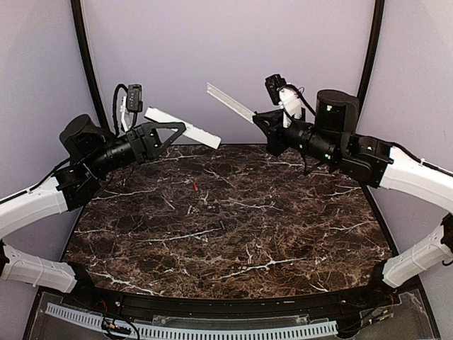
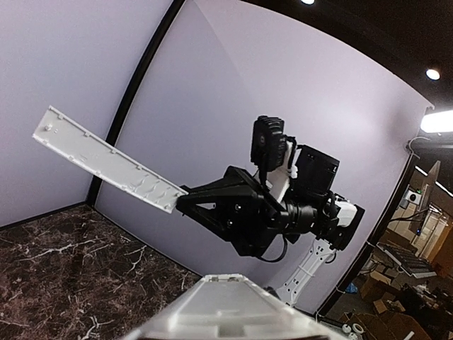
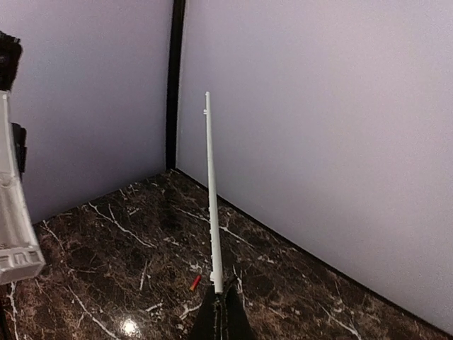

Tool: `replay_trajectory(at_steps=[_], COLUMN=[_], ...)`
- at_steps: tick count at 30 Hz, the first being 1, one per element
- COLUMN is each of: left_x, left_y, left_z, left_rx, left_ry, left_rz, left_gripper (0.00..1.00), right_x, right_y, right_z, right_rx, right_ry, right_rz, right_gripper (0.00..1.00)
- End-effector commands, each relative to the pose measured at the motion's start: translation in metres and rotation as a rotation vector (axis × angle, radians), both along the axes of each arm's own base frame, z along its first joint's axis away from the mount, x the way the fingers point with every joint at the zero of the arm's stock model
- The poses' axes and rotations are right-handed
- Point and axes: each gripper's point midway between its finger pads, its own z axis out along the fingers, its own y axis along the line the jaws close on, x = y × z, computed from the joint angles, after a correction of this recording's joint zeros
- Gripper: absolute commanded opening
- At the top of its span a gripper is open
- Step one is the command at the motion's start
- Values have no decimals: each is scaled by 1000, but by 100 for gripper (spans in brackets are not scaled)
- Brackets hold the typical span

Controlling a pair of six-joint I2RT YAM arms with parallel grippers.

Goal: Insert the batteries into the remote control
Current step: Place the battery cover at the center of the board.

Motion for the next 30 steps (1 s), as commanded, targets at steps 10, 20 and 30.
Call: replay_trajectory(at_steps=[10,20,30], left_x=[-6,-7,-9], left_y=[20,20,24], left_z=[2,0,3], left_rx=[54,52,58], left_ry=[-95,-86,-99], left_rz=[104,96,112], left_gripper=[0,0,0], right_x=[13,-6,-7], right_y=[-150,-181,-204], right_z=[-232,-309,-341], right_rx=[345,379,359], right_ry=[1051,1272,1349], right_rz=[-473,-522,-632], right_gripper=[0,0,29])
